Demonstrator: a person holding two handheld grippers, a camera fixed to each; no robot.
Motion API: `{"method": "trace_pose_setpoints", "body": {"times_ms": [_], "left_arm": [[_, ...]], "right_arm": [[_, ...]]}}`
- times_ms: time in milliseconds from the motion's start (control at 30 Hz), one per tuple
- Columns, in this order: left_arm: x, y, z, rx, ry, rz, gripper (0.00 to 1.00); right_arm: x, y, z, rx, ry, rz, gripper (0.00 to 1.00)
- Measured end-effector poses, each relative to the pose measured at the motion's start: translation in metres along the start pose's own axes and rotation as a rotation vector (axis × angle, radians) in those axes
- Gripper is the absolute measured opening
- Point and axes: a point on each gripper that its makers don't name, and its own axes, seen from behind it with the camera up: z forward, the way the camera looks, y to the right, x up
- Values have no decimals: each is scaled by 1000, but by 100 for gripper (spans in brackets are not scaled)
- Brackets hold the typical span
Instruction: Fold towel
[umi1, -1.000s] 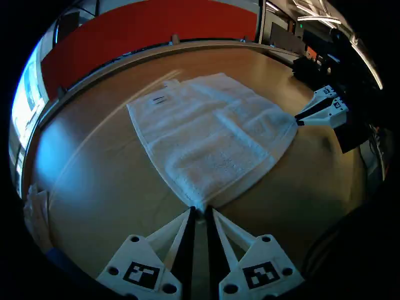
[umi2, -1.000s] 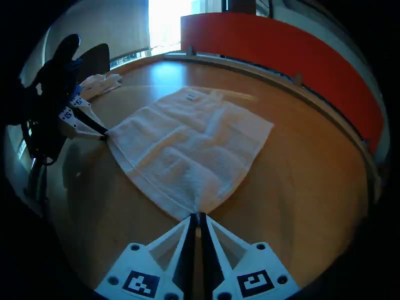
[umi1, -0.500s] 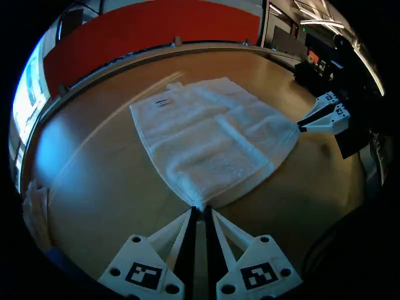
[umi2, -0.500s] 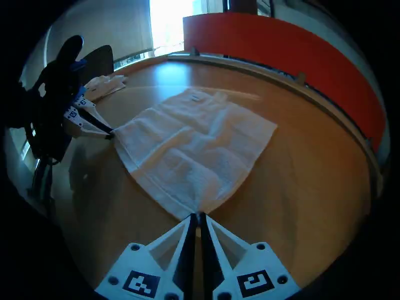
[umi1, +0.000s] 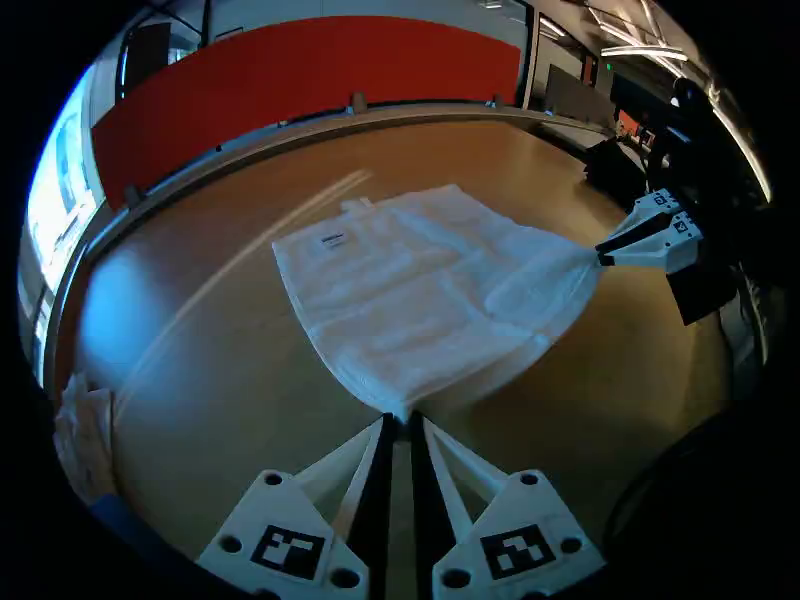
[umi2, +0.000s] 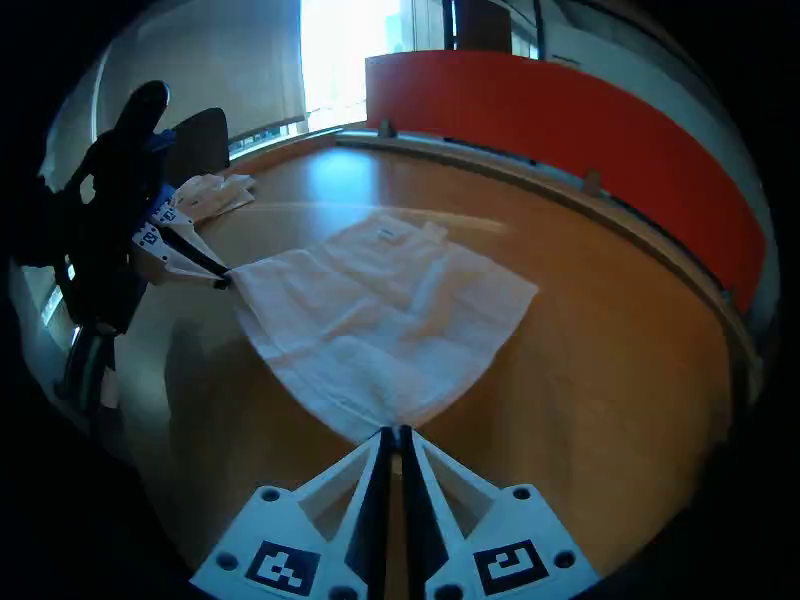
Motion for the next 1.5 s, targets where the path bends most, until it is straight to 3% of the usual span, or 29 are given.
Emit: {"method": "trace_pose_setpoints", "body": {"times_ms": [500, 900, 1200, 1500], "left_arm": [[30, 14, -48, -6, 34, -21, 12], [33, 35, -79, -33, 29, -19, 12], [32, 44, -93, -53, 26, -31, 12], [30, 42, -91, -52, 24, -38, 12]], "right_arm": [[43, -1, -53, -10, 71, -13, 6], [46, -4, -79, -9, 77, -3, 6], [50, -6, -91, -3, 80, -8, 6], [51, -7, -88, -1, 74, -15, 6]]}}
